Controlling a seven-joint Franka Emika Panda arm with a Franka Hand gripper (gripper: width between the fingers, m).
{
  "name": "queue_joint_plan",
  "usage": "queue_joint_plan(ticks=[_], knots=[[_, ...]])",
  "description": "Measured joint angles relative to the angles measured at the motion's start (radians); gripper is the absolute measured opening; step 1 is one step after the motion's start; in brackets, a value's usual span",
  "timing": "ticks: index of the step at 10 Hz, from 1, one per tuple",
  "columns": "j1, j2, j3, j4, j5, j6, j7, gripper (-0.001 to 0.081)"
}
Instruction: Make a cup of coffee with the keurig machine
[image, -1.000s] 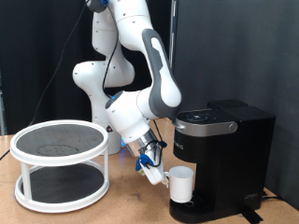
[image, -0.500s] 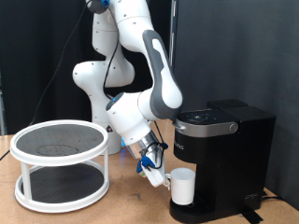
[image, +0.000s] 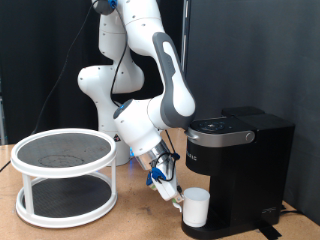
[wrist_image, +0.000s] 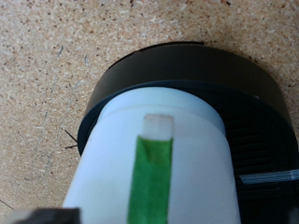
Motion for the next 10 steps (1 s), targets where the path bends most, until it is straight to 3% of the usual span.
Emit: queue_joint_plan(ticks=[2,3,4,6,10], knots=[[0.0,0.0,0.0,-0.001,0.0,-0.003,0.0,0.0589],[-0.001,0.0,0.0,-0.001,-0.002,-0.008,0.0,0.0589],[-0.001,0.0,-0.001,-0.001,-0.005,-0.019,0.0,0.0704],[-0.012,0.0,-0.008,-0.007,-0.029,-0.079,-0.005,0.0726],[-0.069,0.0,-0.038,-0.019,-0.095,-0.238,-0.038,0.0734]])
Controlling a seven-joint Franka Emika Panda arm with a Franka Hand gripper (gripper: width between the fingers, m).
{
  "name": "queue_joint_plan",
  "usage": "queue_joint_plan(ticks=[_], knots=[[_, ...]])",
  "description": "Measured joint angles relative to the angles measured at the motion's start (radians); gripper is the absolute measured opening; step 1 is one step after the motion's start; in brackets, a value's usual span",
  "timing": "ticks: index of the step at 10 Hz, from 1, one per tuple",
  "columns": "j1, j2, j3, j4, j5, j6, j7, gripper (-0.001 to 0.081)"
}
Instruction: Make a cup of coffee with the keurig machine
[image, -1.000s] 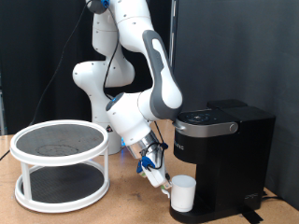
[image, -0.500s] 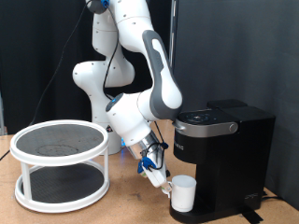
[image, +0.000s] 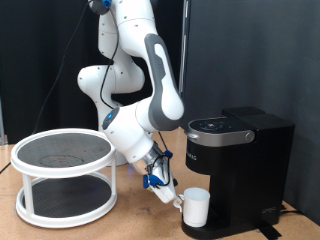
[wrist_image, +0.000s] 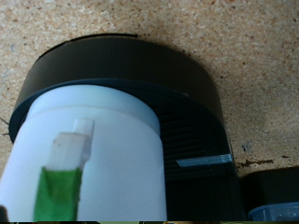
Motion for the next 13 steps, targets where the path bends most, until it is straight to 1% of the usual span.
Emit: queue_joint_plan(ticks=[3,5,7,10,13], knots=[[-0.041,-0.02,-0.015,-0.01,0.01,-0.072,-0.079,0.0734],[-0.058,-0.036,-0.017,-0.017,0.031,-0.092,-0.126,0.0734],[-0.06,-0.044,-0.017,-0.018,0.026,-0.091,-0.118,0.0734],[-0.06,-0.042,-0.019,-0.018,-0.009,-0.074,-0.084,0.0734],[-0.061,-0.031,-0.021,-0.018,-0.073,-0.055,-0.028,0.0734]])
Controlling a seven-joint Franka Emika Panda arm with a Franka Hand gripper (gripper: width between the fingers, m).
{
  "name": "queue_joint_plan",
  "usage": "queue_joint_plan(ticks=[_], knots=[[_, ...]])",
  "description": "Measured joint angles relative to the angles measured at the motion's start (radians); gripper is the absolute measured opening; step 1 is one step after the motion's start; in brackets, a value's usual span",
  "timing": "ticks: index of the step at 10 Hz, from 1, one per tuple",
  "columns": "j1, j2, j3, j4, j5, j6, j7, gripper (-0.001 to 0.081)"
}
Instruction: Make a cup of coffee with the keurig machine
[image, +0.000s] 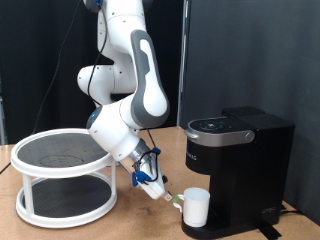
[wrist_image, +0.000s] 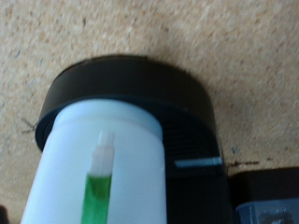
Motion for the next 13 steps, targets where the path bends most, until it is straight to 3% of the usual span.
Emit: queue_joint_plan(ticks=[4,13], knots=[[0.008,0.047,0.016,0.007,-0.024,0.057,0.025,0.0734],[0.012,0.053,0.074,0.031,0.054,0.054,-0.011,0.0734]])
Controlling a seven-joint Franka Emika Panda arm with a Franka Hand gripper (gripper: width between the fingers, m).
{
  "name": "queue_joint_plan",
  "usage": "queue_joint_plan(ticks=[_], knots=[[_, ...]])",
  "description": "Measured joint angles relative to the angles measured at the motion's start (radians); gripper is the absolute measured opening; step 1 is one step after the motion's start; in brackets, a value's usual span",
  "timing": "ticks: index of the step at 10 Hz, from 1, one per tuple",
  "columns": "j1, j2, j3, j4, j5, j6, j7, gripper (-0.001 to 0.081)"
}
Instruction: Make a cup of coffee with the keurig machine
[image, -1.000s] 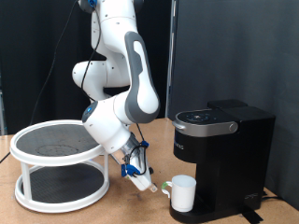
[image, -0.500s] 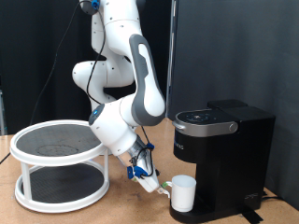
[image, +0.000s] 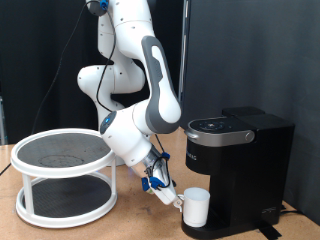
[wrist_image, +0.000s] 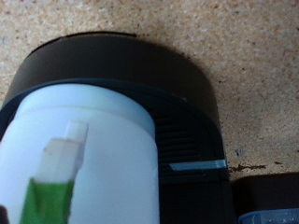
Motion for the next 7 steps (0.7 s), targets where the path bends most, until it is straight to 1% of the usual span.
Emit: queue_joint_plan(ticks=[2,5,6,7], knots=[[0.0,0.0,0.009,0.004,0.032,0.005,-0.013,0.0734],[0.001,0.0,0.028,0.012,0.187,0.069,-0.129,0.0734],[0.0,0.0,0.03,0.013,0.21,0.074,-0.152,0.0734],[0.0,0.0,0.03,0.015,0.213,0.075,-0.156,0.0734]])
